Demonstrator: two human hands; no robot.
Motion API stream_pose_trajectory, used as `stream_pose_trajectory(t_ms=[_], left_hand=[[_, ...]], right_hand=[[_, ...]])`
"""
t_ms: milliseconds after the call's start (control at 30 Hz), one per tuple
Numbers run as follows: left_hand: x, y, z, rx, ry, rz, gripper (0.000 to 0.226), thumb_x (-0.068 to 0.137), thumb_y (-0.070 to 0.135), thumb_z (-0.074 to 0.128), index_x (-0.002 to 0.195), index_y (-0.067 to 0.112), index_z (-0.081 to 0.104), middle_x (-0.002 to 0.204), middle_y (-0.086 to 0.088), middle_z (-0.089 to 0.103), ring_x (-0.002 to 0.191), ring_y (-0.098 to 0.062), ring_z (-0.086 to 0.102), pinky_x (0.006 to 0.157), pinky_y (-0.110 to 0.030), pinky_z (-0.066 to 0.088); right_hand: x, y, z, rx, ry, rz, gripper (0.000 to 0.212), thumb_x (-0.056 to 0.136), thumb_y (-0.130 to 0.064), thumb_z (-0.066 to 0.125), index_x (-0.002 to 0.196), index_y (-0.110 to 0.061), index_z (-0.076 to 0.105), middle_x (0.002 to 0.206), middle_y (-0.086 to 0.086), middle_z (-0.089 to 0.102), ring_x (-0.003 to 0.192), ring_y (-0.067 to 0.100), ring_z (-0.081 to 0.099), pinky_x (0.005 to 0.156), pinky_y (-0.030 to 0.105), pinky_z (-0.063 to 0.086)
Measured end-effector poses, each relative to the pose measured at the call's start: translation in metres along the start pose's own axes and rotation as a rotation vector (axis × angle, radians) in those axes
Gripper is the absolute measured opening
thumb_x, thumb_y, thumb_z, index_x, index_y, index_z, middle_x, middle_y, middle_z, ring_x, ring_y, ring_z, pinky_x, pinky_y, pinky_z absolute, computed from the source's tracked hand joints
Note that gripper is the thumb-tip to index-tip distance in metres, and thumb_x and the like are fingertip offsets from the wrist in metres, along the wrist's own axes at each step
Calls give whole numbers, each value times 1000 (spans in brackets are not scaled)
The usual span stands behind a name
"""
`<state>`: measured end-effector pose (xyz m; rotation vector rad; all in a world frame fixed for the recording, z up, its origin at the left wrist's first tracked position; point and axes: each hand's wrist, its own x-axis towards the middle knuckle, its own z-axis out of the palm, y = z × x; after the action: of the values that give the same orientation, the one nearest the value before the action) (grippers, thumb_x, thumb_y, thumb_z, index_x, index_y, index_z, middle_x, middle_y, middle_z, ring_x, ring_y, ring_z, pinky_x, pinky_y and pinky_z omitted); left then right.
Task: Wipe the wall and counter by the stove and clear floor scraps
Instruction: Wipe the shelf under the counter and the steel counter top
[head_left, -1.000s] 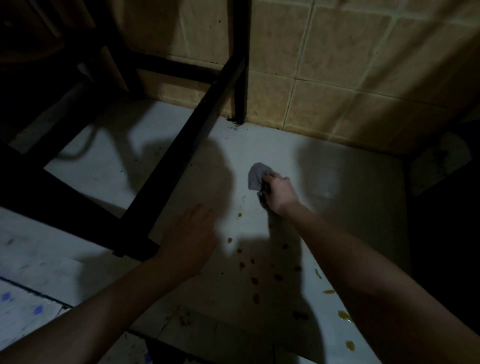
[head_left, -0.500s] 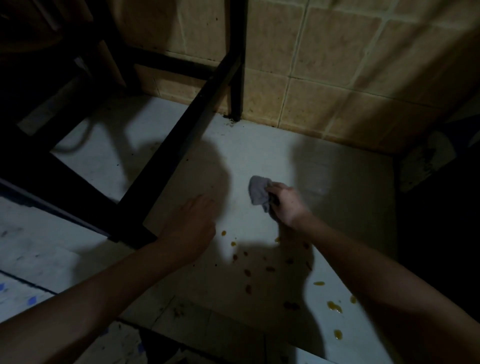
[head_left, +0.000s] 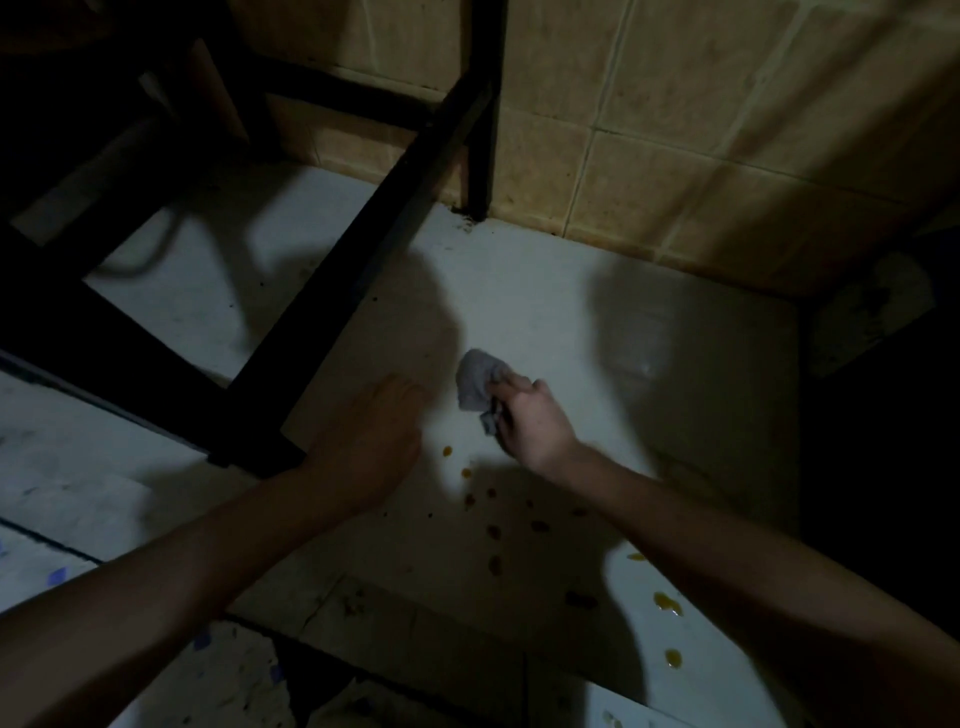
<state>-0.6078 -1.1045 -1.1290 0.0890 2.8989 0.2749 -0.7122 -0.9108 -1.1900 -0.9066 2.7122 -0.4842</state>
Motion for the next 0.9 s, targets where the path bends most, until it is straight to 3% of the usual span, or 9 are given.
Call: stream_pose_trajectory(t_ms=[100, 200, 300, 400, 500, 700, 900], left_hand=[[9, 10, 2, -13, 33, -8, 64, 78, 35, 22, 121, 1, 56, 119, -21, 58, 104, -39, 56, 90, -46, 45], [26, 27, 2, -83, 45, -13, 41, 80, 22, 50, 113, 1, 61, 109, -23, 61, 97, -41, 58, 85, -46, 47], [30, 49, -5, -153, 105, 43, 39, 79, 25, 46, 109, 6, 62, 104, -19, 62, 93, -32, 56, 79, -44, 50], [31, 73, -16, -173, 185, 98, 36, 78, 15, 51, 112, 8, 61, 112, -17, 59, 99, -37, 58, 88, -46, 48], [39, 88, -13, -141, 126, 94, 37, 85, 13, 55, 122, 12, 54, 129, -11, 51, 118, -32, 49, 99, -44, 39], [53, 107, -3, -133, 59, 187, 39, 85, 20, 48, 122, 9, 52, 130, -15, 48, 121, -35, 45, 101, -47, 39], [56, 113, 2, -85, 50, 257, 37, 86, 18, 54, 122, 10, 51, 125, -14, 51, 114, -35, 50, 97, -46, 42]], right_hand=[[-19, -2, 3, -12, -57, -43, 39, 91, -16, 50, 130, -15, 52, 144, 11, 40, 116, 36, 46, 93, 37, 42], [-42, 8, 0, -43, -106, 5, 48, 90, -13, 53, 137, -17, 44, 149, 9, 33, 118, 35, 42, 95, 39, 43], [-71, 25, -11, -106, -81, 104, 47, 90, -19, 51, 136, -16, 43, 149, 8, 32, 117, 37, 43, 93, 40, 44], [-97, 53, -28, -84, -55, 283, 44, 94, -17, 45, 138, -14, 40, 147, 9, 33, 117, 39, 44, 97, 44, 42], [-127, 82, -36, 34, 32, 457, 43, 95, -10, 41, 139, -10, 40, 142, 18, 40, 127, 38, 42, 109, 44, 31], [-188, 113, -36, 4, 191, 783, 43, 96, -12, 41, 138, -10, 43, 149, 13, 33, 132, 36, 34, 113, 40, 26], [-198, 77, -22, 108, 51, 617, 42, 99, -9, 37, 141, -8, 36, 152, 13, 27, 139, 26, 27, 113, 26, 15]])
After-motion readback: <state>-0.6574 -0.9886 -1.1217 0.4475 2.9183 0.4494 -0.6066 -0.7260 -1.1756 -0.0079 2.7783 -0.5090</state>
